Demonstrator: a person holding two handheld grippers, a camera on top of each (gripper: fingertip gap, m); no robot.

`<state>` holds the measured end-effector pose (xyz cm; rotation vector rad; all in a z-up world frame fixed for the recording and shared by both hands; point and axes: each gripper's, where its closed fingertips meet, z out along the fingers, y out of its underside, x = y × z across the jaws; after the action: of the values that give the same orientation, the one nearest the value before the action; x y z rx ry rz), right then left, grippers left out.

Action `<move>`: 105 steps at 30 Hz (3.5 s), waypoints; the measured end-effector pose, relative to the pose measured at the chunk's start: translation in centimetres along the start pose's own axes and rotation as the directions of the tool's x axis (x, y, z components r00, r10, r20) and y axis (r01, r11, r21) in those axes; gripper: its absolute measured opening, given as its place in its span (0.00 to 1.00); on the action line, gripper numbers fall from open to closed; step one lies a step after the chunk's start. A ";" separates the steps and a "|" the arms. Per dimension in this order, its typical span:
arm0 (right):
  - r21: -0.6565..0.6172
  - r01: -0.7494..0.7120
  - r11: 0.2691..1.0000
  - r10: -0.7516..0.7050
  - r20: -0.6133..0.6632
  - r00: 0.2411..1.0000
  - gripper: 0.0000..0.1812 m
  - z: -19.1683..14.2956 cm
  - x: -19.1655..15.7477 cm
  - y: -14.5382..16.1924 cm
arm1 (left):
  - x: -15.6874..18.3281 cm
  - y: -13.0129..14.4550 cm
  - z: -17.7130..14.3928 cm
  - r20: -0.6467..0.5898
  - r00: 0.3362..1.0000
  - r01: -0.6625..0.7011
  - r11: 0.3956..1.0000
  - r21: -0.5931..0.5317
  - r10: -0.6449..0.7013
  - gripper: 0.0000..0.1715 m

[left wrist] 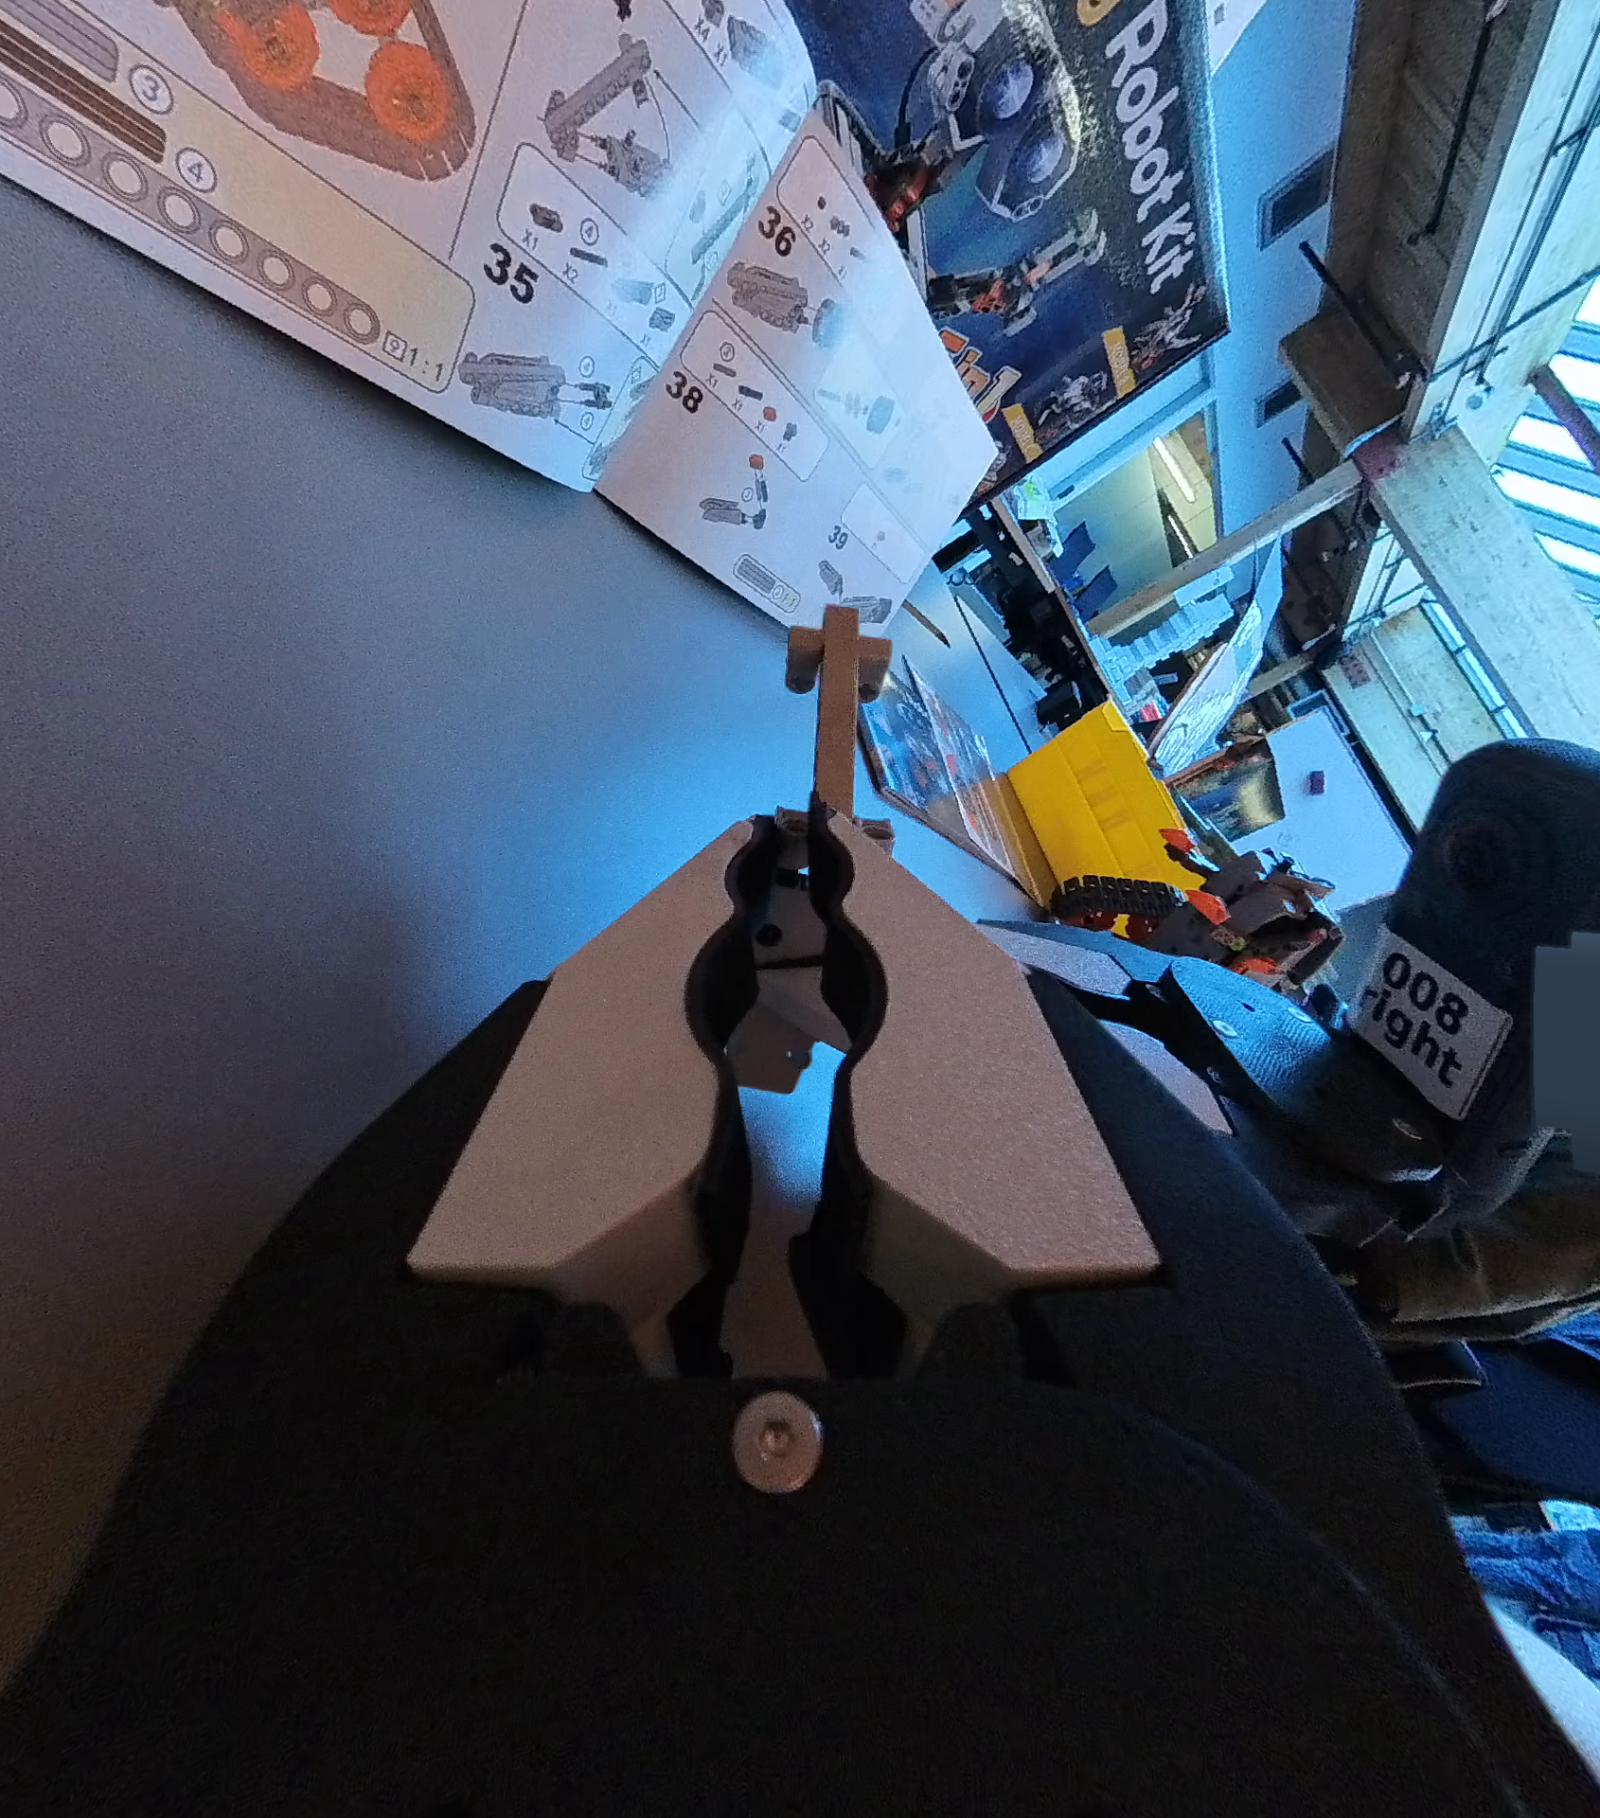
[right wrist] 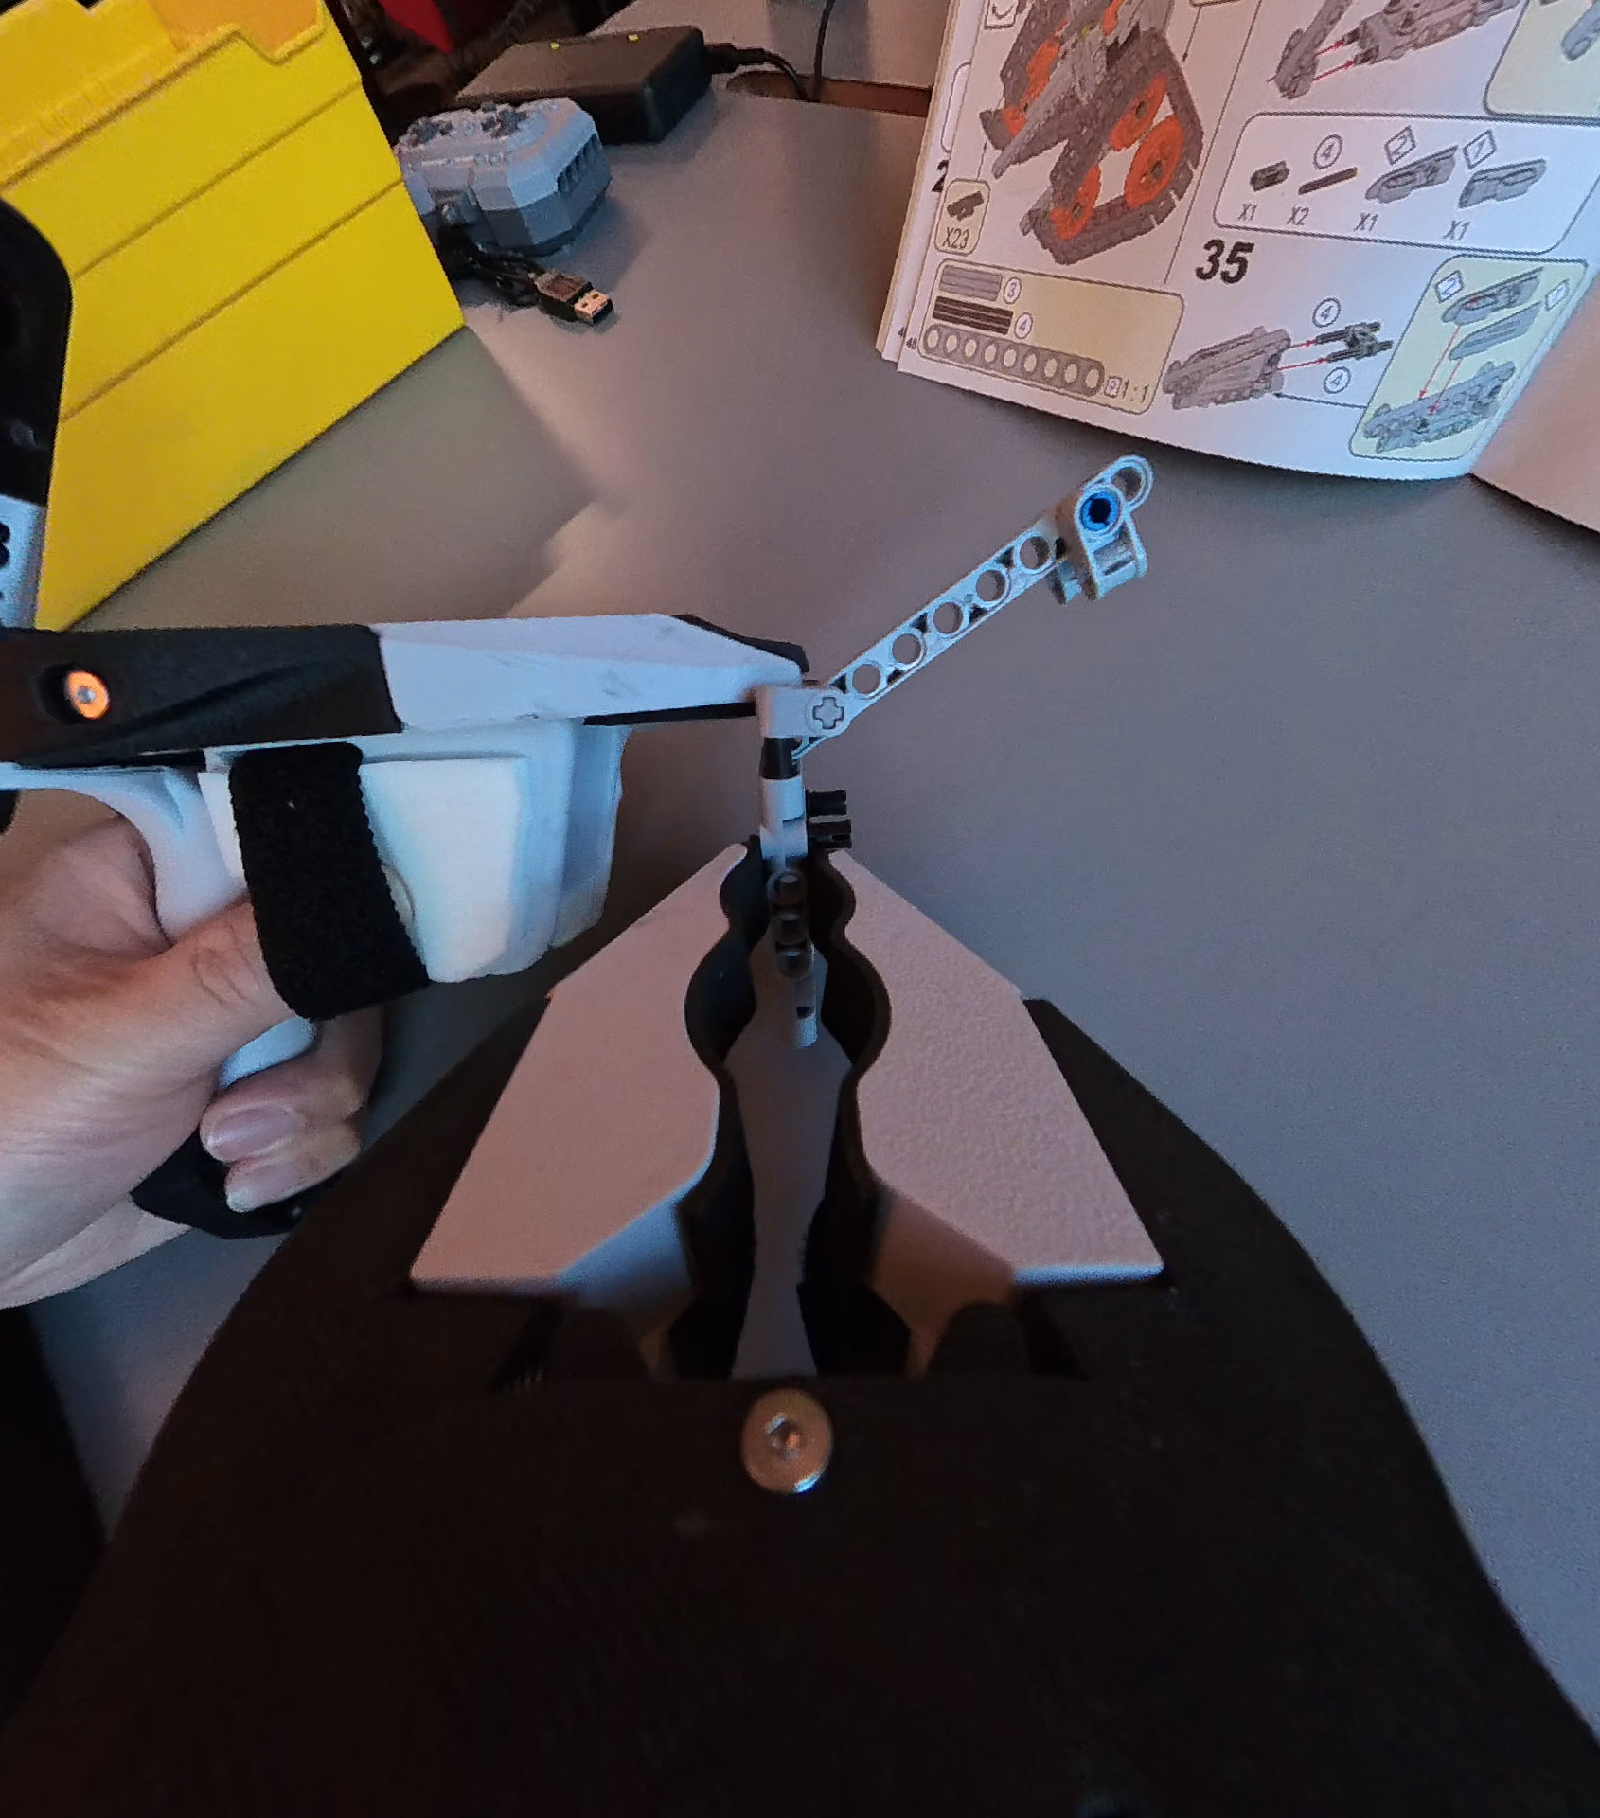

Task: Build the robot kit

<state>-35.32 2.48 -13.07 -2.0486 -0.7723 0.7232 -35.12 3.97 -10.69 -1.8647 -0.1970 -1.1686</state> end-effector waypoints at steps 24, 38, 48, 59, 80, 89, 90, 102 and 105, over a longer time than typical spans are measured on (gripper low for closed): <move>0.163 -0.097 0.982 0.080 0.111 0.991 0.04 -1.3 0.1 -2.2 | 2.7 1.1 0.1 -0.178 0.984 -0.040 0.987 -0.154 0.012 0.27; 0.124 -0.023 0.992 0.010 0.110 0.994 0.04 -0.5 -1.1 -1.3 | 1.2 1.4 -0.3 -0.152 0.984 -0.129 0.953 -0.272 0.090 0.14; 0.017 0.198 0.980 -0.197 0.170 0.965 0.15 -2.5 -0.5 1.1 | -0.2 3.9 -1.5 -0.162 0.979 0.027 0.857 -0.515 -0.128 0.14; 0.101 0.722 0.685 -0.722 0.227 0.654 0.12 -4.4 -1.2 0.7 | 2.3 7.3 -3.7 -0.255 0.898 0.033 0.632 -0.774 -0.359 0.14; 0.085 0.736 0.672 -0.734 0.205 0.647 0.03 -4.7 -1.4 1.1 | 2.7 8.2 -3.9 -0.277 0.917 -0.040 0.623 -0.781 -0.289 0.20; 0.066 0.666 0.743 -0.664 0.204 0.719 0.04 -4.4 -1.1 1.4 | 2.4 8.0 -2.8 -0.247 0.923 0.009 0.654 -0.756 -0.297 0.15; 0.074 0.657 0.751 -0.655 0.213 0.725 0.04 -4.4 -1.2 1.5 | 2.4 8.0 -2.8 -0.249 0.923 0.002 0.652 -0.758 -0.292 0.15; 0.114 0.676 0.728 -0.681 0.241 0.692 0.04 -4.5 -1.7 1.8 | 2.6 8.6 -3.3 -0.259 0.920 -0.025 0.615 -0.788 -0.294 0.15; 0.104 0.680 0.726 -0.681 0.238 0.692 0.04 -4.7 -1.6 1.7 | 2.7 8.5 -3.3 -0.266 0.922 -0.038 0.618 -0.785 -0.282 0.15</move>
<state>-32.59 -1.76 -11.76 -1.4752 -1.5733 0.5486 -31.17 -4.32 -13.26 -2.3248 0.5010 -1.8889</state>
